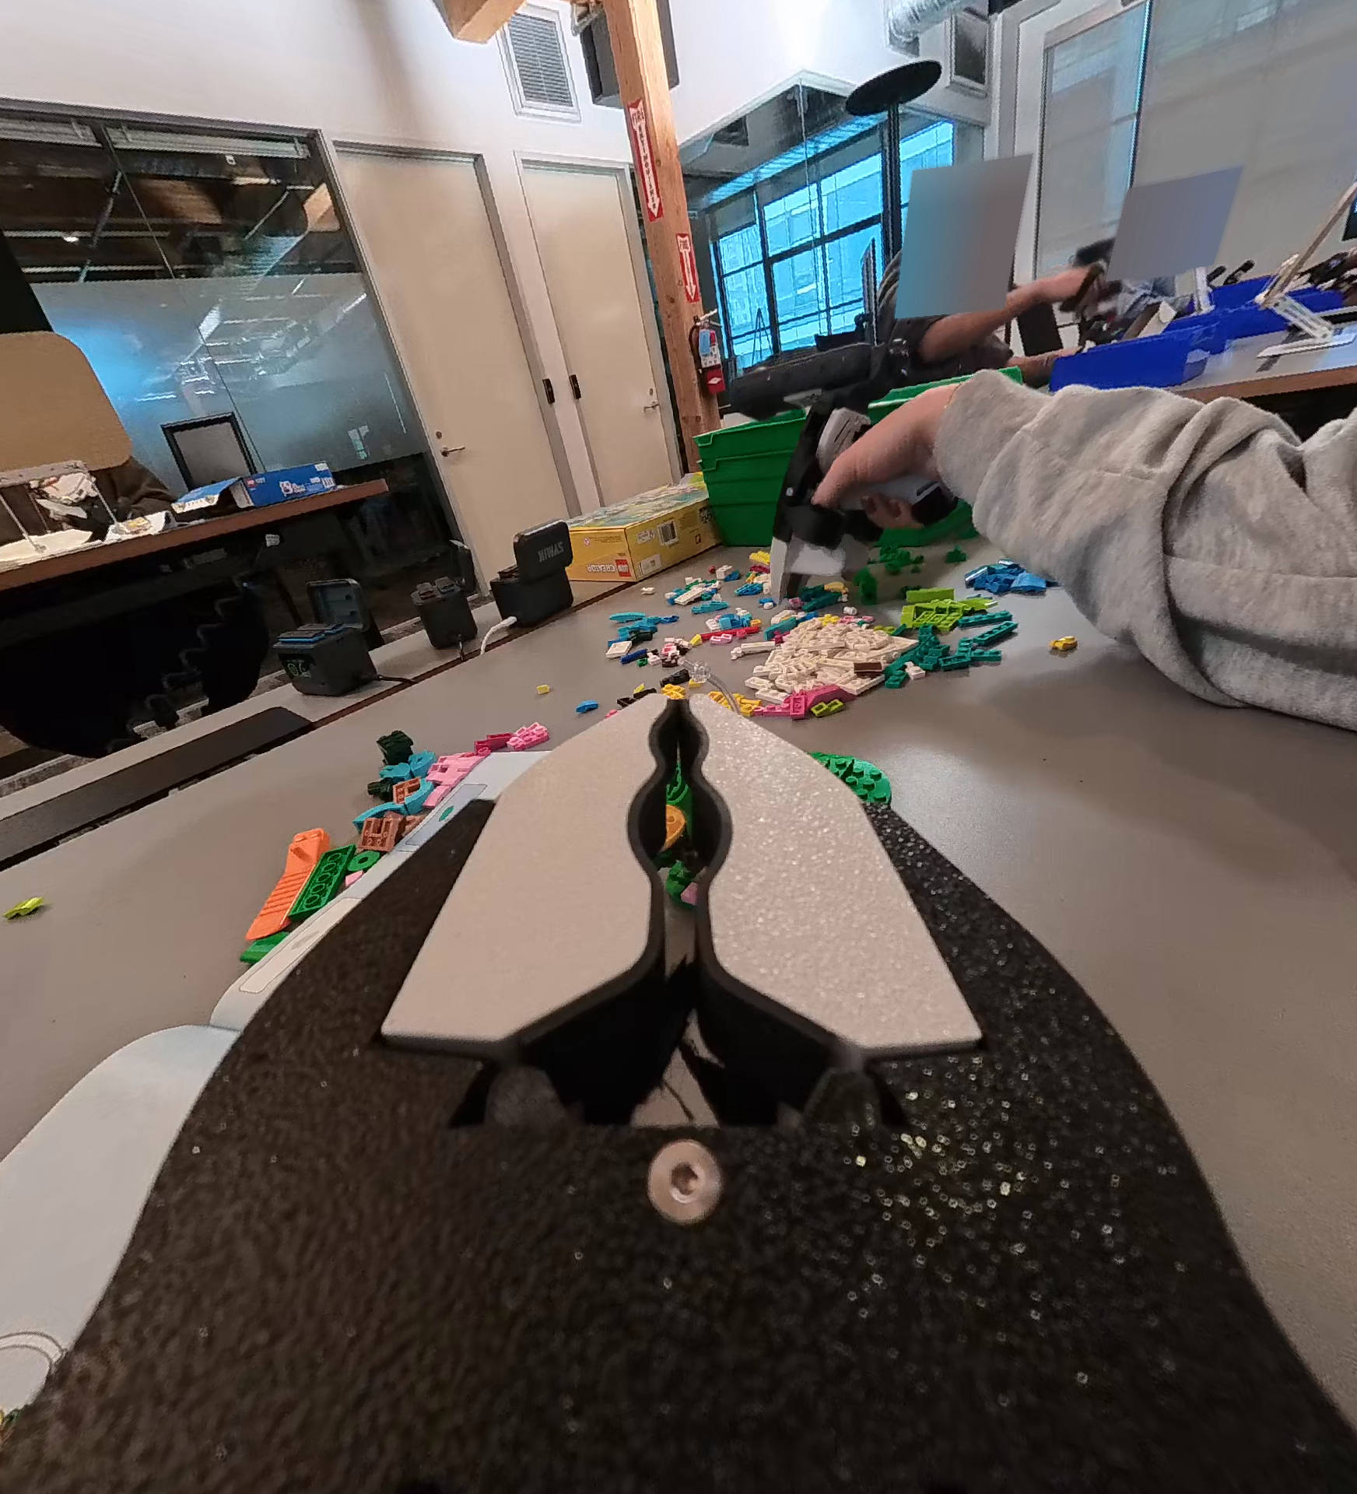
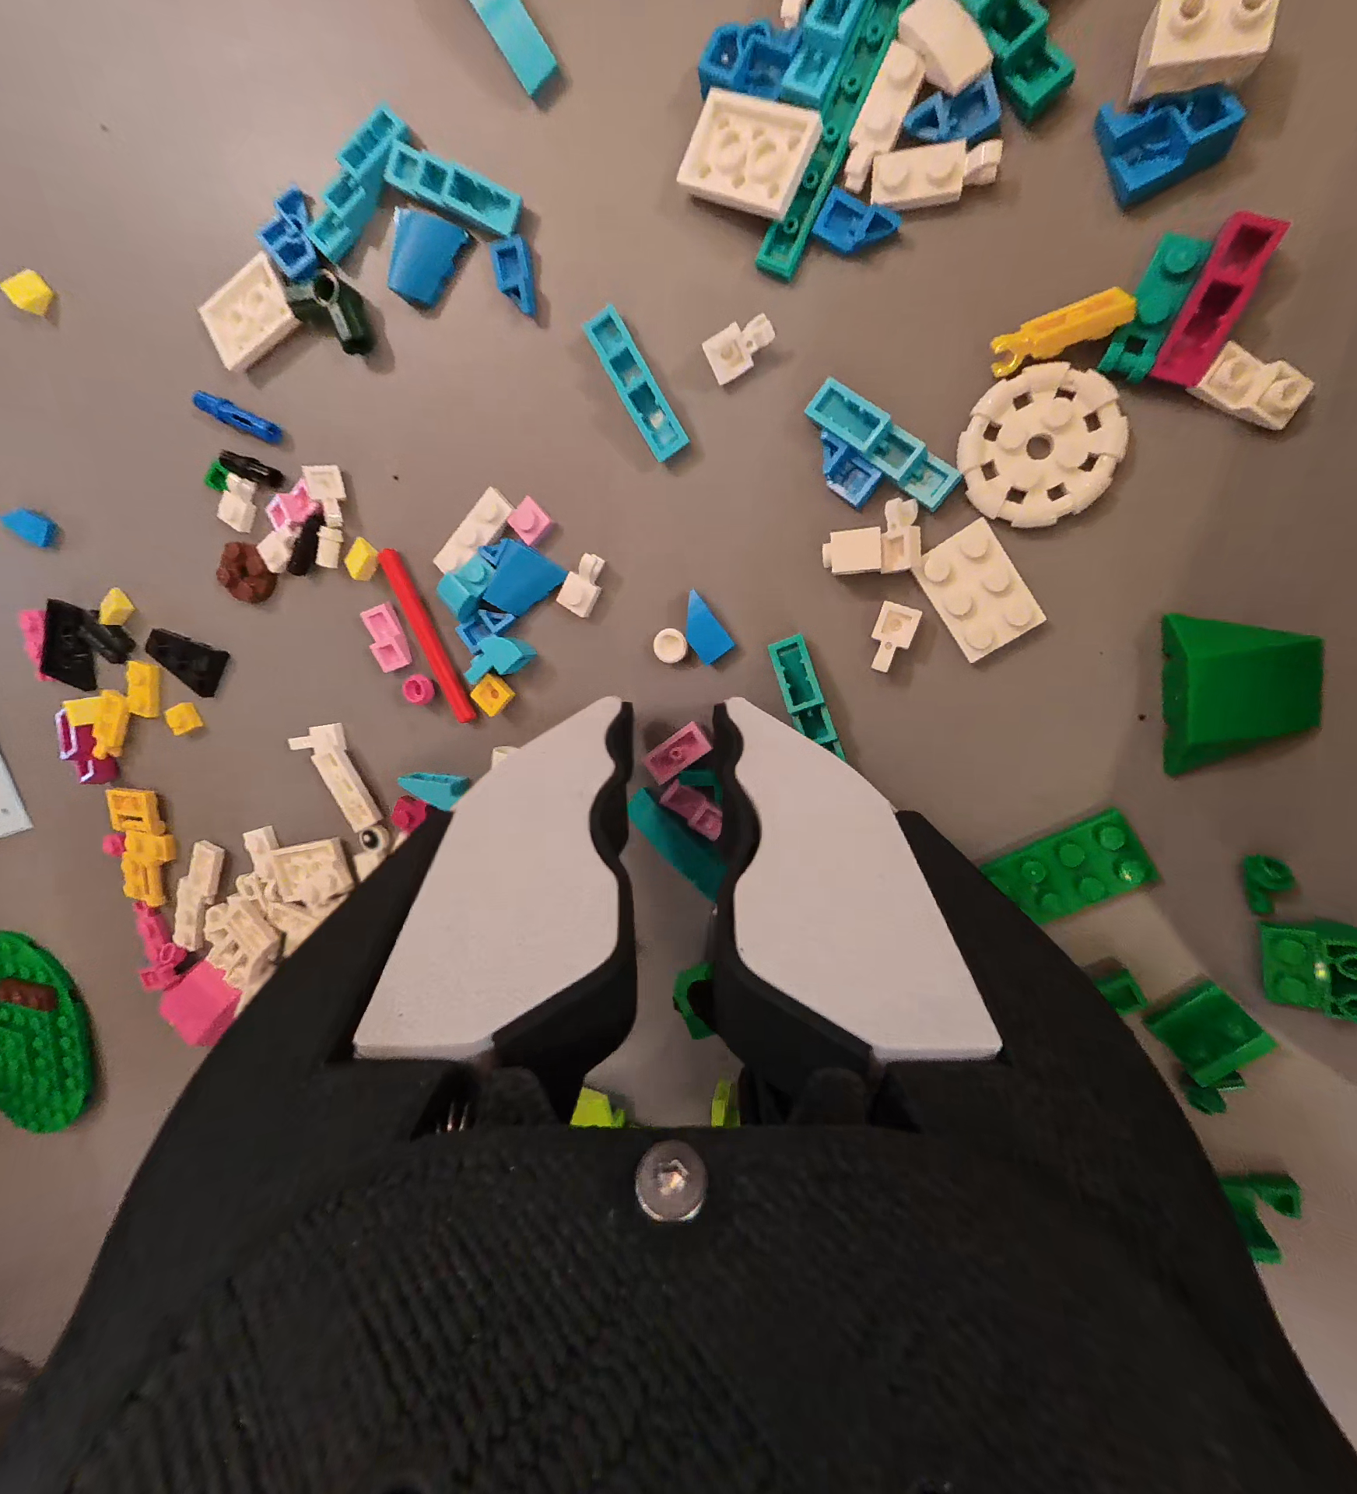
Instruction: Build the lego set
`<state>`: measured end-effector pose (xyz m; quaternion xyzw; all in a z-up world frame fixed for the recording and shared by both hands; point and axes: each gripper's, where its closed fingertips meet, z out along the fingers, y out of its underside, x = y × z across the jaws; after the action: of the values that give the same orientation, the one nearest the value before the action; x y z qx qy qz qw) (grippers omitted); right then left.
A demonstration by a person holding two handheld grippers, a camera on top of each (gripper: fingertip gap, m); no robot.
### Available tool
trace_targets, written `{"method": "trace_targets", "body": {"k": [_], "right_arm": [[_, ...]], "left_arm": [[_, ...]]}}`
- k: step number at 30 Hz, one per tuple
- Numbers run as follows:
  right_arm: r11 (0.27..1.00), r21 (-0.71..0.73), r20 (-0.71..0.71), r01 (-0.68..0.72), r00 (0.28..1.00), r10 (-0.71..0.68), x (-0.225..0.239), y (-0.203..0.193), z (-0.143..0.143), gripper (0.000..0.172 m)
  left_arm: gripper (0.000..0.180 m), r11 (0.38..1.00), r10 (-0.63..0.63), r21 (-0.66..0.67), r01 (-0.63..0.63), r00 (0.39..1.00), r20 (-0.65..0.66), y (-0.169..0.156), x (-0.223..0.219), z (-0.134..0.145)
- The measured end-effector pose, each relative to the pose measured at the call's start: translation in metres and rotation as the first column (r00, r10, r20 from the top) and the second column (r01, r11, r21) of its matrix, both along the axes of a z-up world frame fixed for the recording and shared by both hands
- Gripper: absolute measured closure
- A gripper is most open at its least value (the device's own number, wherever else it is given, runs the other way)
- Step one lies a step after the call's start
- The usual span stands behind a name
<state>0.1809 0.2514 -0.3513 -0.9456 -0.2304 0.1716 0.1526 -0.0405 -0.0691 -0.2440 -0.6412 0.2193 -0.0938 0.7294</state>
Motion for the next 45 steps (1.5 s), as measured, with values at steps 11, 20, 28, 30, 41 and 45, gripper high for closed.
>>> {"method": "trace_targets", "body": {"k": [11,20,28,30,41,45], "right_arm": [[0.995,0.012,0.122,-0.099,0.988,0.097,0.003,-0.006,-0.002,0.162],[0.989,0.034,0.109,-0.146,0.984,0.142,-0.007,-0.008,0.003,0.165],[0.922,0.233,-0.187,-0.308,0.917,0.353,-0.071,-0.047,0.080,0.166],[0.878,0.286,-0.212,-0.385,0.868,0.450,-0.091,-0.073,0.097,0.166],[0.664,0.463,-0.249,-0.587,0.632,0.733,-0.153,-0.210,0.105,0.172],[0.695,0.474,-0.340,-0.540,0.617,0.710,-0.162,-0.226,0.099,0.172]], "left_arm": [[0.180,1.000,-0.001,0.000,0.001,1.000,0.000,0.000,0.000,0.000],[0.180,1.000,-0.001,0.000,0.001,1.000,-0.004,0.000,0.000,-0.001],[0.180,1.000,0.013,-0.002,-0.013,1.000,0.008,0.002,-0.004,-0.001],[0.180,1.000,0.023,0.001,-0.023,1.000,0.017,0.002,-0.006,0.000],[0.170,0.992,-0.033,-0.118,0.051,0.988,0.148,0.006,0.022,0.000],[0.168,0.985,-0.023,-0.166,0.046,0.990,0.138,0.016,0.042,0.002]]}}
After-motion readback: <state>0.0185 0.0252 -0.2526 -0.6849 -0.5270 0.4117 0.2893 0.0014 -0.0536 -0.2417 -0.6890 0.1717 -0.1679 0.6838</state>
